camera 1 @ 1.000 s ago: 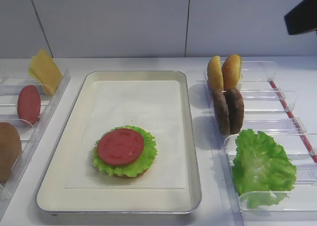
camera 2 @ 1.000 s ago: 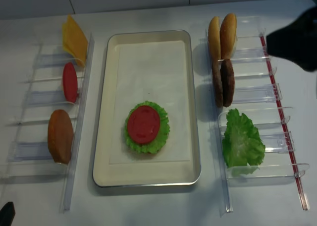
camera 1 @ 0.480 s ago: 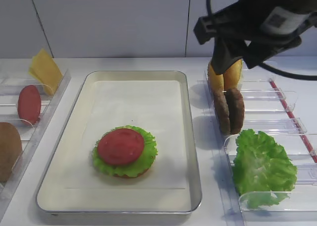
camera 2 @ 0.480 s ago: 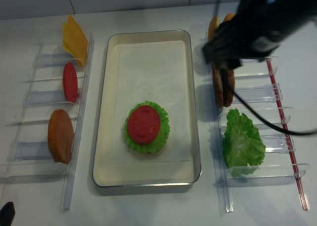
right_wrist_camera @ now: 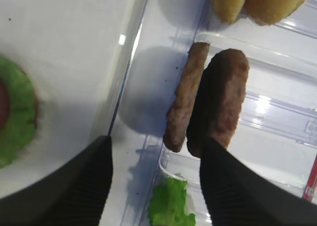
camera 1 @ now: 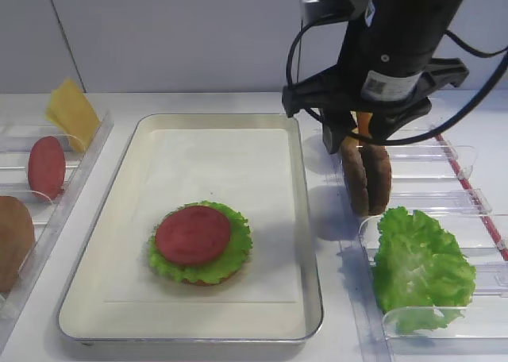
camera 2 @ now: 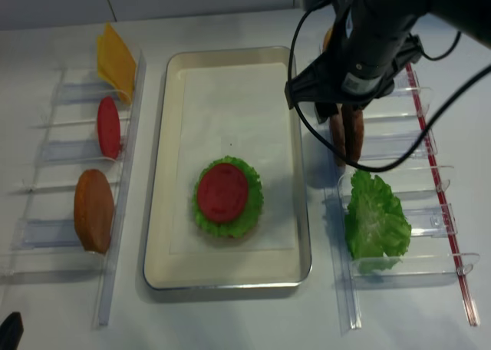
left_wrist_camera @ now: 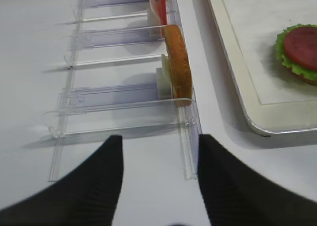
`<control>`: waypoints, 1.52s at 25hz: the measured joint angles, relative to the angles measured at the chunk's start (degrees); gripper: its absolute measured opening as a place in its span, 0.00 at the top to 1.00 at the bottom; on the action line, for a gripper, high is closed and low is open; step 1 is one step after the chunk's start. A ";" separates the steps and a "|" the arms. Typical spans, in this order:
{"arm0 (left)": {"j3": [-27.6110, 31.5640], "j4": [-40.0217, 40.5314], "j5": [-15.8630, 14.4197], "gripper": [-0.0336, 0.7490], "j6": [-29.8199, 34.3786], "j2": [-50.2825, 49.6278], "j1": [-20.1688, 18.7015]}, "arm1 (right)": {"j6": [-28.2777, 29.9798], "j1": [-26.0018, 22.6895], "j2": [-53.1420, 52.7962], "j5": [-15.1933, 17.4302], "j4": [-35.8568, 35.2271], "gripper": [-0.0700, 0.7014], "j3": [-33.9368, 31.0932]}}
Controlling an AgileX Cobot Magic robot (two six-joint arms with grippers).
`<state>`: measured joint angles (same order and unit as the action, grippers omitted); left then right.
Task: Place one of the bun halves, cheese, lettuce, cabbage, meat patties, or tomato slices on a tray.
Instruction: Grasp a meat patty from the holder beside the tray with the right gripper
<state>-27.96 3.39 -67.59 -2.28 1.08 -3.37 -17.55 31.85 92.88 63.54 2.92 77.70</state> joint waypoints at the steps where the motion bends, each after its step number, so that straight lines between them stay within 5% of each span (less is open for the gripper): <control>1: 0.00 0.00 0.00 0.52 0.00 0.00 0.00 | -0.48 0.00 0.37 -0.48 0.26 0.37 0.00; 11: 0.00 0.00 0.00 0.52 0.00 0.00 0.00 | -5.19 0.00 3.94 -4.02 3.55 0.37 0.13; 22: 0.00 0.00 0.00 0.52 0.00 0.00 0.00 | -6.59 0.00 7.85 -4.40 4.57 0.38 0.25; 29: 0.00 0.00 0.00 0.52 0.00 0.00 0.00 | -7.51 0.00 7.83 -4.29 6.80 0.57 0.28; 38: 0.00 0.00 0.00 0.52 0.00 0.00 0.00 | -7.63 0.00 8.51 -4.29 7.60 0.66 0.28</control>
<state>-27.96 3.39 -67.59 -2.28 1.08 -3.37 -25.18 31.85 101.39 59.25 10.52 77.98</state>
